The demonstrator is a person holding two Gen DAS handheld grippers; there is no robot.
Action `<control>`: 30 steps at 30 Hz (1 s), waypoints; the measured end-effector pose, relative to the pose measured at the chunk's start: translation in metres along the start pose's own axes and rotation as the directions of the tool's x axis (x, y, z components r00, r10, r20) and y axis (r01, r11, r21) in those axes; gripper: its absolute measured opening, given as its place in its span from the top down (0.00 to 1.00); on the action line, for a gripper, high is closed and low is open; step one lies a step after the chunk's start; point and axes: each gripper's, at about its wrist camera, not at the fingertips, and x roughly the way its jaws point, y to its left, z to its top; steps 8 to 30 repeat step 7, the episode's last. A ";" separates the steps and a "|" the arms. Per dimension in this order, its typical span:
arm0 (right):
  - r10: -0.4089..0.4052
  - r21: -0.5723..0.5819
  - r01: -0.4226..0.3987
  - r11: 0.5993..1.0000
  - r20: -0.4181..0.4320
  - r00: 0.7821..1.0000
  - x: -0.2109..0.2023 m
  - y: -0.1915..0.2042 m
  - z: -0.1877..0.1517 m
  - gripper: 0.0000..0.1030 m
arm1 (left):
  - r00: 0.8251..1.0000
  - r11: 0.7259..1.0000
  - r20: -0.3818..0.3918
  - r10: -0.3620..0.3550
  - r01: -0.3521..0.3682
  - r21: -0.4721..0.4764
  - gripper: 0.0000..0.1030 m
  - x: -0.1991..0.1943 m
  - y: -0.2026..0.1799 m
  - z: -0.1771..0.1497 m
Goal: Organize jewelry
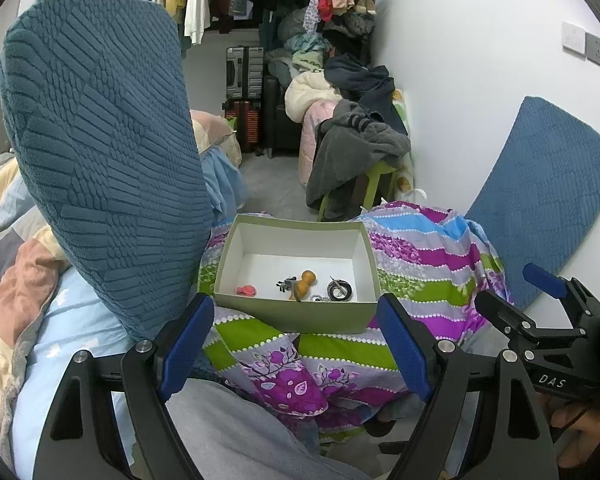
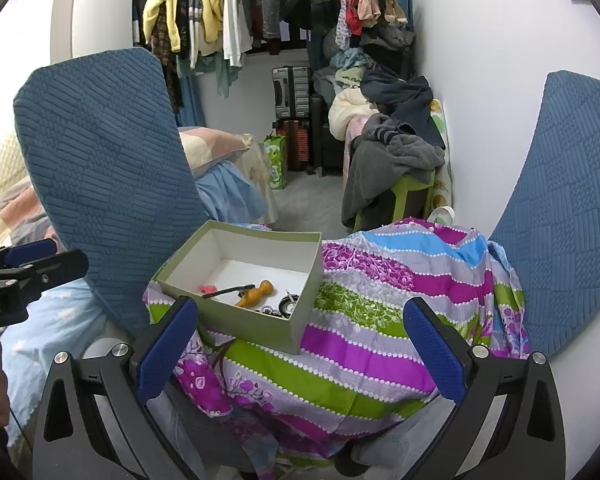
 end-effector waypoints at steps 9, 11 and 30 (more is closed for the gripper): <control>0.008 -0.003 -0.008 1.000 -0.009 1.000 0.002 -0.001 -0.001 0.00 | 1.000 1.000 0.001 -0.003 0.003 0.004 0.19 -0.001 -0.002 -0.001; 0.008 -0.003 -0.008 1.000 -0.009 1.000 0.002 -0.001 -0.001 0.00 | 1.000 1.000 0.001 -0.003 0.003 0.004 0.19 -0.001 -0.002 -0.001; 0.008 -0.003 -0.008 1.000 -0.009 1.000 0.002 -0.001 -0.001 0.00 | 1.000 1.000 0.001 -0.003 0.003 0.004 0.19 -0.001 -0.002 -0.001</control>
